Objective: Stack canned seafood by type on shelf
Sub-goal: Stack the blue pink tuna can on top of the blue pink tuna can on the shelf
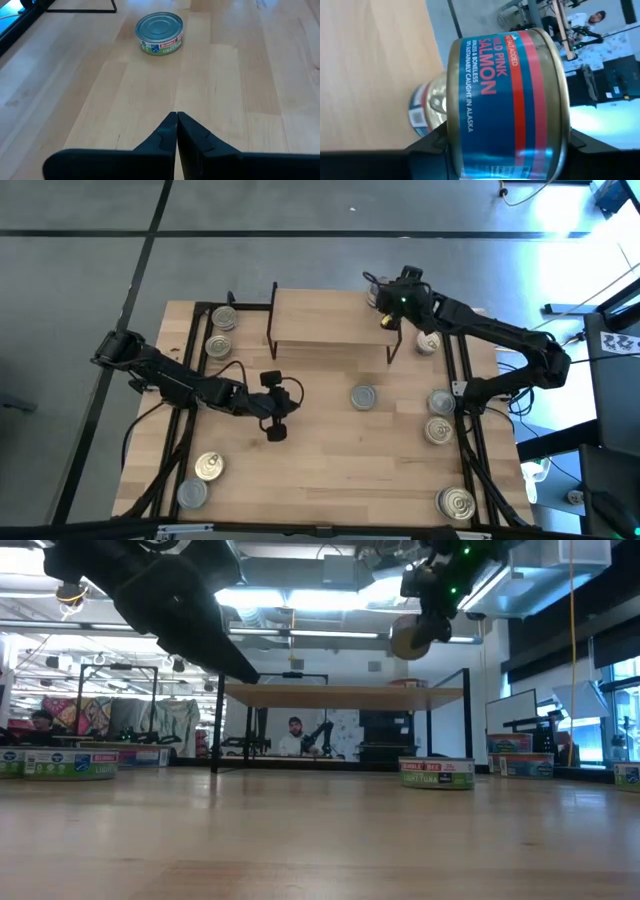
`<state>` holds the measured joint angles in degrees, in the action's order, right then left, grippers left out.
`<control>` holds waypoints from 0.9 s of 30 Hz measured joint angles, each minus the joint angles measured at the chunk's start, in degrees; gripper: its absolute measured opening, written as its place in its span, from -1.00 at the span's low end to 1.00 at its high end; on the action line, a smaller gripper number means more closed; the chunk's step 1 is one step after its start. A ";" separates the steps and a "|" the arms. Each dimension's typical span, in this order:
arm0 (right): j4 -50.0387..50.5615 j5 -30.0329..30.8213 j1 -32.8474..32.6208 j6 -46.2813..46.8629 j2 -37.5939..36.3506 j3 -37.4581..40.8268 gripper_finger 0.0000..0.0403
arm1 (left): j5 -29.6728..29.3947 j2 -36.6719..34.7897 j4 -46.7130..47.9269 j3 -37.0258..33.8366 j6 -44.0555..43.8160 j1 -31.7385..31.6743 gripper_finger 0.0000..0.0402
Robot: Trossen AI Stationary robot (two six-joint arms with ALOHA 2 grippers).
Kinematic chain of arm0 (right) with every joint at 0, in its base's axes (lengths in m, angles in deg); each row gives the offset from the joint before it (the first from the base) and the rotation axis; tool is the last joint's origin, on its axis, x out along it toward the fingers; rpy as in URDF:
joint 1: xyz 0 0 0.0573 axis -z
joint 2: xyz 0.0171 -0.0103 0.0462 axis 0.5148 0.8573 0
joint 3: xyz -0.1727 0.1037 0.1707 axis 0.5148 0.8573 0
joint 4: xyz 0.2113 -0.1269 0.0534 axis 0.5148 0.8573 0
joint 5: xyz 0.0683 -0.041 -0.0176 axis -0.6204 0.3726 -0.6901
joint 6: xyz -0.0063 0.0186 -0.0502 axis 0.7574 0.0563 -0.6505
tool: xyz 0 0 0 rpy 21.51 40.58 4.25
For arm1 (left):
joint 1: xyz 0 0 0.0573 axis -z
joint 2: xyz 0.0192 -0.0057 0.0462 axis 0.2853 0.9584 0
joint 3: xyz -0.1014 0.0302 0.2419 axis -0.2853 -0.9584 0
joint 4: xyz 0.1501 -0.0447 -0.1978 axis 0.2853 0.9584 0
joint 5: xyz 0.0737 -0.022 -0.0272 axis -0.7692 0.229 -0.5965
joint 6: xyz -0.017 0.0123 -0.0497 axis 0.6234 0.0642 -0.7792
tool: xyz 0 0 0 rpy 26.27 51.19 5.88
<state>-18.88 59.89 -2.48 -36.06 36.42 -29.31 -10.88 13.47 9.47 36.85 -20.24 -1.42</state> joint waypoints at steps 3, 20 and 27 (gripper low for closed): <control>0.07 -0.48 1.21 -0.01 1.59 0.00 -0.06 | -0.11 0.00 -0.02 0.00 -0.02 0.00 -0.96; -3.41 8.61 2.65 -4.35 9.48 -0.01 -0.06 | -0.24 0.00 -0.15 0.00 -0.24 0.00 -0.96; -2.39 7.87 2.67 -4.66 9.47 -0.02 0.20 | -0.24 0.00 -0.17 0.02 -0.07 0.00 -0.96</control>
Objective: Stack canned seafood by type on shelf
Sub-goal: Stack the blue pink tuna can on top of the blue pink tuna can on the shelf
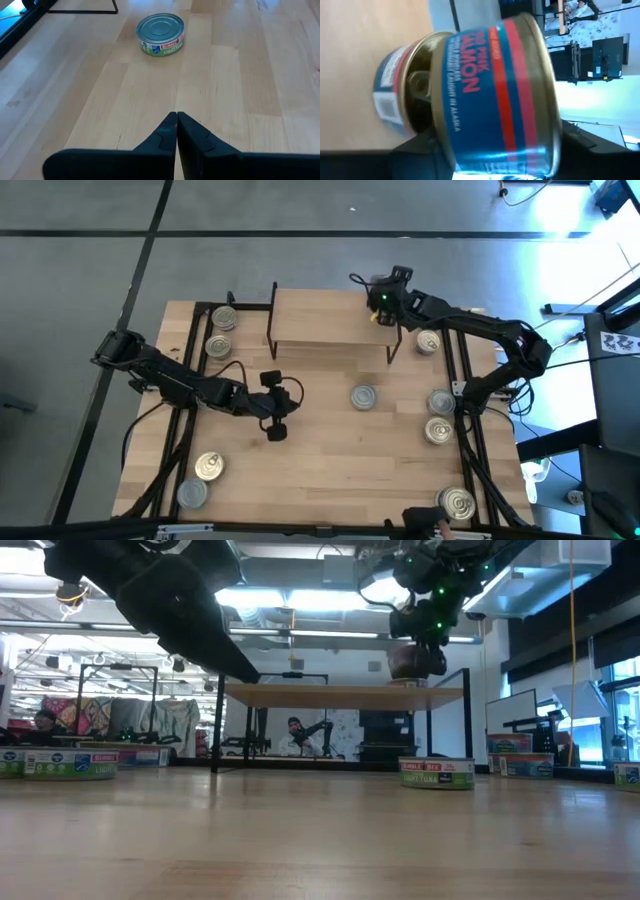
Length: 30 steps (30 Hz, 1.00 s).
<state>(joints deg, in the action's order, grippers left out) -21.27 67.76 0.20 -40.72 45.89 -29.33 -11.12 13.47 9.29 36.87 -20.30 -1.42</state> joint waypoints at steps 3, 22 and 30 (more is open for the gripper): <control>1.46 -0.83 -0.06 0.01 0.00 0.00 0.31 | 0.00 0.00 0.00 0.00 -0.22 0.00 -0.96; 11.39 -0.40 -0.92 0.80 -0.85 -4.40 0.41 | 0.02 0.00 0.07 0.00 -0.26 0.07 -0.96; 17.09 -1.33 -0.81 2.06 -0.85 -6.29 0.41 | 0.02 0.00 0.17 0.00 -0.17 0.07 -0.96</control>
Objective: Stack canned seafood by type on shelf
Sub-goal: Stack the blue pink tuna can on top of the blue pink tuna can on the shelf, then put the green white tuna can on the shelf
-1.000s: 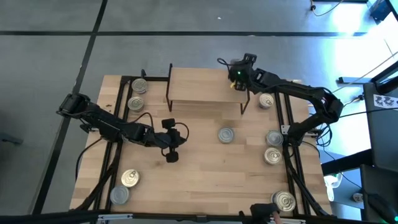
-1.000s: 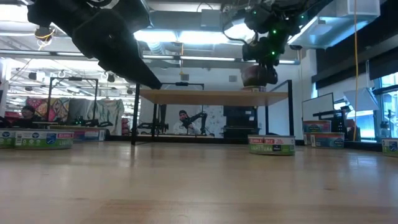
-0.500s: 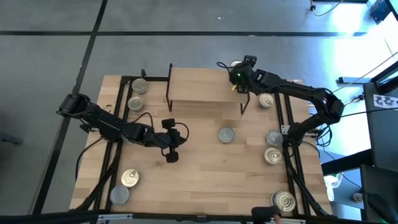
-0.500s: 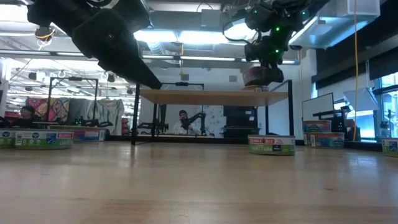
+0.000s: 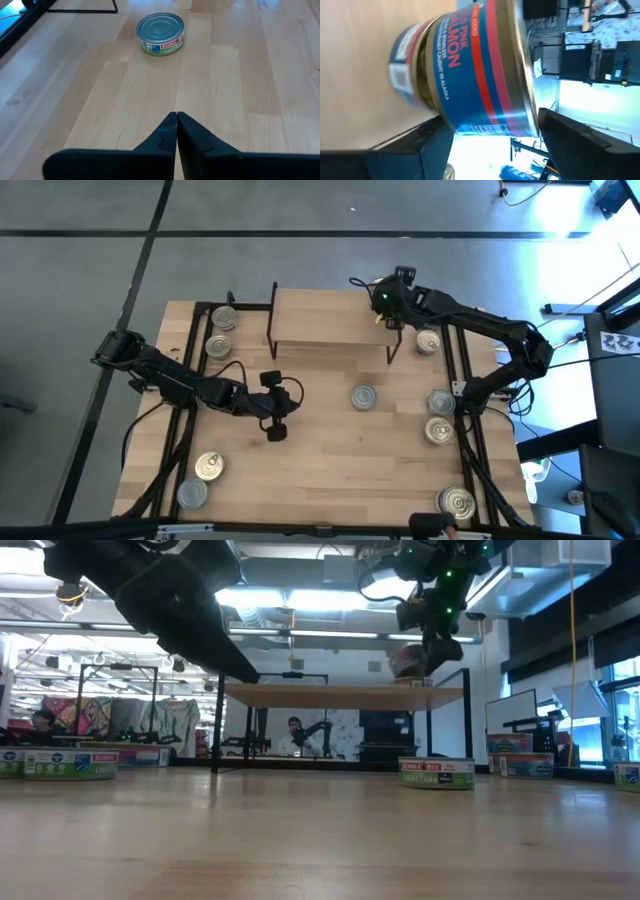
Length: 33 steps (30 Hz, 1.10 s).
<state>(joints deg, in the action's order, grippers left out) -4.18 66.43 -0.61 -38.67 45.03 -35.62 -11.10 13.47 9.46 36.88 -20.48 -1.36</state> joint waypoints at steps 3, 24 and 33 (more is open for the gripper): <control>1.60 0.00 0.01 0.37 0.00 0.00 0.41 | 0.00 0.00 0.20 0.00 0.00 0.00 -0.96; 3.44 -2.49 0.04 1.08 -0.33 0.00 0.41 | 0.02 0.00 0.18 0.00 0.07 0.00 -0.96; 2.86 1.24 0.04 1.09 -0.65 0.00 0.41 | 0.02 0.00 0.18 0.00 0.02 0.00 -0.96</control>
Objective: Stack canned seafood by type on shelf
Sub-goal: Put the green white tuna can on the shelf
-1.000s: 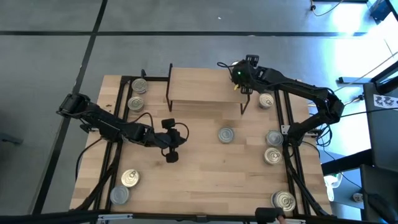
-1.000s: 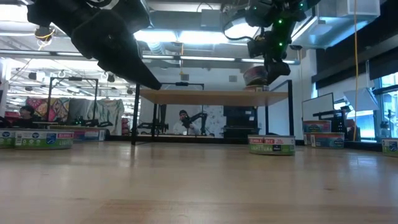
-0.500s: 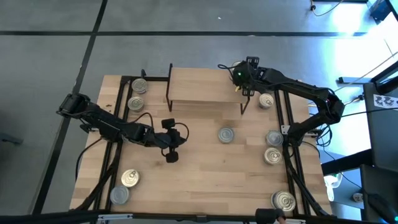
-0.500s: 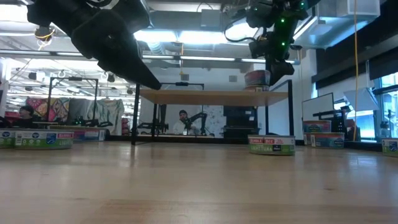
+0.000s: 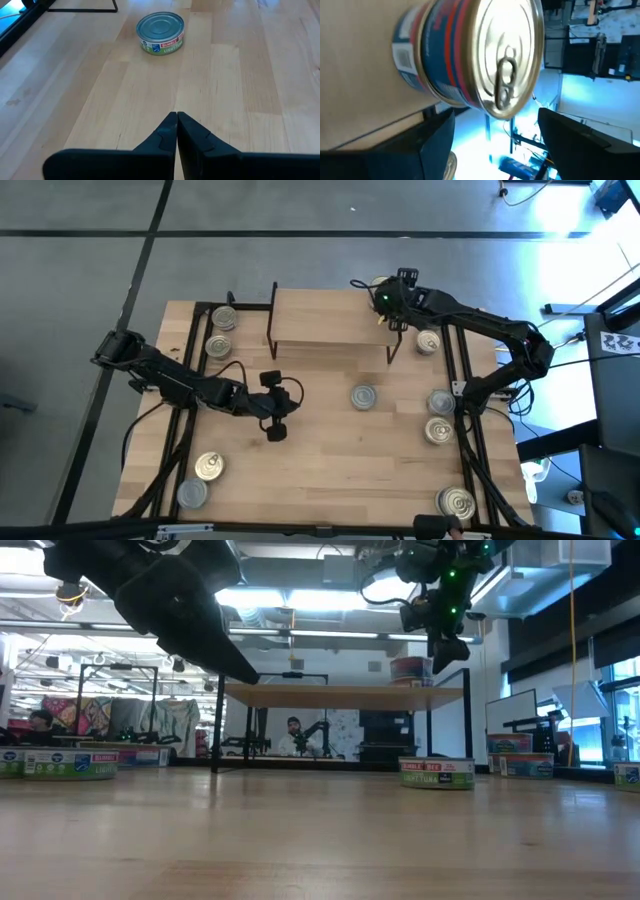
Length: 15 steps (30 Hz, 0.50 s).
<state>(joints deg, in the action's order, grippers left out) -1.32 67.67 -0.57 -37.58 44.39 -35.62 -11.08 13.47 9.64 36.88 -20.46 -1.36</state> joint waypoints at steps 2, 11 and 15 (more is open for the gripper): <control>0.26 0.40 -0.36 0.13 -0.69 0.00 0.41 | 0.00 0.00 0.00 0.00 -0.02 0.00 -0.96; 7.68 -1.03 -9.99 9.67 -7.52 0.00 0.41 | 0.00 0.00 -0.73 0.02 1.40 0.00 -0.96; 12.02 -6.61 -16.44 18.98 -10.47 0.00 0.41 | 0.00 0.00 -1.62 0.02 2.07 0.15 -0.96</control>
<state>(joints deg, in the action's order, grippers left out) 10.70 61.06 -17.02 -18.60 33.92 -35.62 -11.08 13.47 8.02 36.90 -18.39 -1.20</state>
